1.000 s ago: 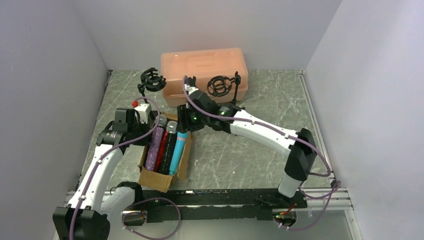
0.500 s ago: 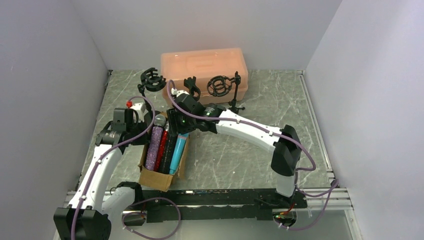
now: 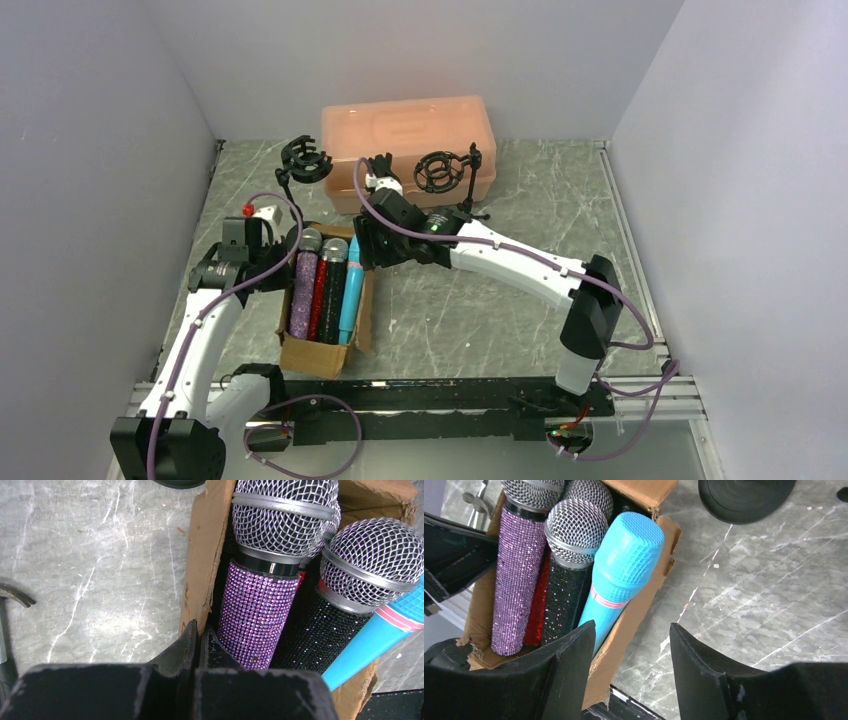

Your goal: Attach the microphones to the stand

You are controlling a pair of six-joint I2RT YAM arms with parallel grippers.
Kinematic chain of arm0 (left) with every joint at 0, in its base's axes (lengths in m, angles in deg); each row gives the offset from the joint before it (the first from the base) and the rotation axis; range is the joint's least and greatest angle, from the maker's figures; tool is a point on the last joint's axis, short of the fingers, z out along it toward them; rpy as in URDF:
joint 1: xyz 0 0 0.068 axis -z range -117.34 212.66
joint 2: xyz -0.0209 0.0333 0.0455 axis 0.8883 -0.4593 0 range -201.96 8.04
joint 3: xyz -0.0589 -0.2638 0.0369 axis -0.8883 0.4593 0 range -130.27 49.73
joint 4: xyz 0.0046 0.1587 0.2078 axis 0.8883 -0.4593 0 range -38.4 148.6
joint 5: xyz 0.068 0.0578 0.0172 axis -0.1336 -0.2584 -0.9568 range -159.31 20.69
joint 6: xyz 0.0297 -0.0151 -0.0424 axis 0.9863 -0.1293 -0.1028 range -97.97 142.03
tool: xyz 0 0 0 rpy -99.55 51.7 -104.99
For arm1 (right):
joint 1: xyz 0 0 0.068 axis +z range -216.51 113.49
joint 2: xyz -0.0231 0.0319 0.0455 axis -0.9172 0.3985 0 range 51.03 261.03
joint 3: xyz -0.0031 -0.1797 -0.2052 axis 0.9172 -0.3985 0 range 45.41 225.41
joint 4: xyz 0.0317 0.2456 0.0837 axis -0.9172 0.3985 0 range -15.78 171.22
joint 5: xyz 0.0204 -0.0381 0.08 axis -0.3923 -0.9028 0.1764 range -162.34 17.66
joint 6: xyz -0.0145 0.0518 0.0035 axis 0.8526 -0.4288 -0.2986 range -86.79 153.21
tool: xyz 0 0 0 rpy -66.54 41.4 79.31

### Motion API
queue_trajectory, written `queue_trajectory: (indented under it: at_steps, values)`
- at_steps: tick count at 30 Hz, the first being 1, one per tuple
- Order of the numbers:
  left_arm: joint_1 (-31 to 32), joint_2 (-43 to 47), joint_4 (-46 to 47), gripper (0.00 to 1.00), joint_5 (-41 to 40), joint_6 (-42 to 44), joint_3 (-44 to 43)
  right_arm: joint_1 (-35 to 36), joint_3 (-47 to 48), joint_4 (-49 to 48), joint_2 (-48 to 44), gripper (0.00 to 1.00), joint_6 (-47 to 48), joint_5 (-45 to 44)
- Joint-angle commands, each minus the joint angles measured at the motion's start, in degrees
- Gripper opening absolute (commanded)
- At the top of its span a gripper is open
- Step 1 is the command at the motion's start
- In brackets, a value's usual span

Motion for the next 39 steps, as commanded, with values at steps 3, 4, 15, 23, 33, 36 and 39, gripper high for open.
queue_trajectory:
  at_steps: [3,4,15,23,33,36,39]
  values:
    - [-0.53,2.23,4.04,0.00,0.48,-4.91,-4.30,0.06,0.42,-3.13,-0.19,0.60,-0.85,2.68]
    - [-0.65,2.38,4.03,0.00,0.42,-5.20,-4.26,0.18,1.23,-3.35,1.06,0.60,-0.74,2.88]
    - [-0.88,2.92,4.10,0.00,2.98,-6.36,-4.18,0.65,7.01,-5.03,9.36,0.57,-0.05,5.30]
    - [-0.90,3.20,4.98,0.00,5.15,-5.32,-3.64,1.69,9.18,-6.73,11.53,0.53,1.38,6.30]
    - [-0.89,3.90,5.70,0.00,5.95,-2.82,-1.75,1.97,10.45,-6.06,11.12,0.53,3.97,2.57]
    - [-0.88,3.67,5.47,0.00,5.34,-2.04,-1.71,1.99,11.98,-4.94,10.60,0.56,5.90,-1.09]
    - [-0.89,3.64,5.44,0.00,5.30,-1.95,-1.41,2.04,12.70,-5.34,10.76,0.57,6.84,-1.78]
